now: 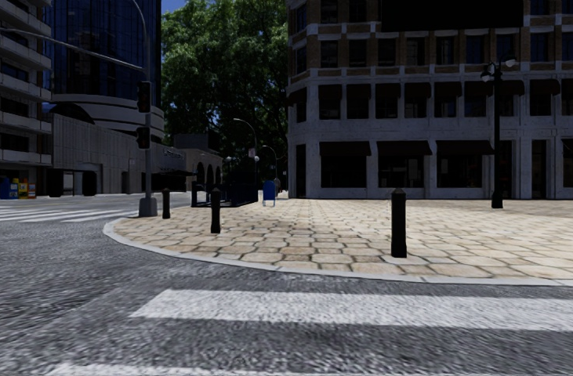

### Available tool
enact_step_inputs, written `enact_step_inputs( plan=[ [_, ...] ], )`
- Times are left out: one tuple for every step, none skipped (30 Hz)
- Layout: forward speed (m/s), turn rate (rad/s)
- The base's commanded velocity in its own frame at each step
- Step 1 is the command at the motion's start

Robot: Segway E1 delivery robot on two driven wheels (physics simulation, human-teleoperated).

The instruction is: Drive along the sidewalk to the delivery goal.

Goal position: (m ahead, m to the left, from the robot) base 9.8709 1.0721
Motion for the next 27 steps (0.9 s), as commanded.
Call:
enact_step_inputs(
  plan=[
    [2.0,0.0],
    [2.0,0.0],
    [2.0,0.0],
    [2.0,0.0],
    [2.0,0.0],
    [2.0,0.0],
    [2.0,0.0],
    [2.0,0.0],
    [2.0,0.0],
    [2.0,0.0],
    [2.0,0.0],
    [2.0,0.0],
    [2.0,0.0],
    [2.0,0.0],
    [2.0,0.0],
    [2.0,0.0],
    [2.0,0.0],
    [2.0,0.0],
    [2.0,0.0],
    [2.0,0.0],
    [2.0,0.0],
    [2.0,0.0],
    [2.0,0.0],
    [1.93,0.0],
    [1.81,0.0],
    [1.71,0.0],
    [1.71,0.0]
  ],
)
